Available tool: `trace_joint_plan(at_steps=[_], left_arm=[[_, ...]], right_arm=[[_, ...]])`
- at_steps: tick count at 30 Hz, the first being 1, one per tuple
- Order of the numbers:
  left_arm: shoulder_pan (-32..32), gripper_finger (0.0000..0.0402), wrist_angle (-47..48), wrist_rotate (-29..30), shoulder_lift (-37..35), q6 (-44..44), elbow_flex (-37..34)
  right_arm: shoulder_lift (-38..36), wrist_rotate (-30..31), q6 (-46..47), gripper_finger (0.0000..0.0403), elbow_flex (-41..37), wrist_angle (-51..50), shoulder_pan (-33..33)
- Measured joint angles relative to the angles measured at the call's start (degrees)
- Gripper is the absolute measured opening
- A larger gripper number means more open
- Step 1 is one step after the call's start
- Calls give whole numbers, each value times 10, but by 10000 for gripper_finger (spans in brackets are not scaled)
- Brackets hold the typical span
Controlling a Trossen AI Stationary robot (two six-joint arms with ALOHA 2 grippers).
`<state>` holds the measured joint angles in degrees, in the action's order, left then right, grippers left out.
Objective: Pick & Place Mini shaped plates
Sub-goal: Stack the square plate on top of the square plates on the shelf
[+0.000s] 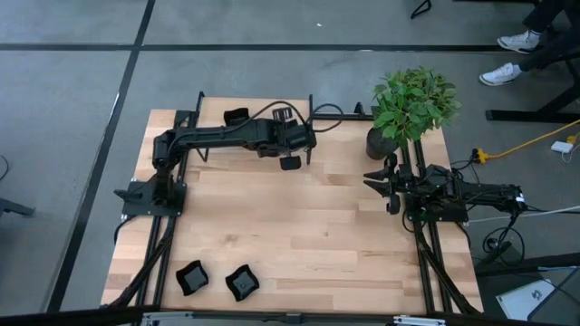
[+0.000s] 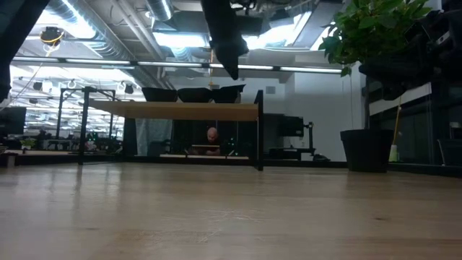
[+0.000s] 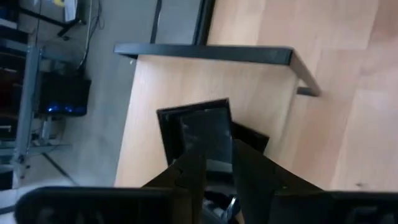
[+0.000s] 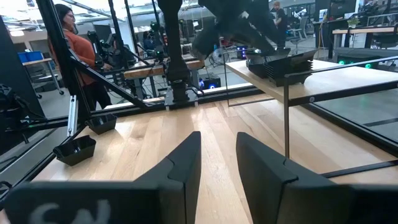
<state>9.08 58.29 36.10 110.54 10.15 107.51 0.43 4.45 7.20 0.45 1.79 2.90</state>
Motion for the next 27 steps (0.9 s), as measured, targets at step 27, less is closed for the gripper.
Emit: trace_joint_plan(at_steps=[27], left_arm=[[34, 179, -20, -53, 1, -21, -12]], right_arm=[[0, 0, 0, 103, 0, 0, 0]])
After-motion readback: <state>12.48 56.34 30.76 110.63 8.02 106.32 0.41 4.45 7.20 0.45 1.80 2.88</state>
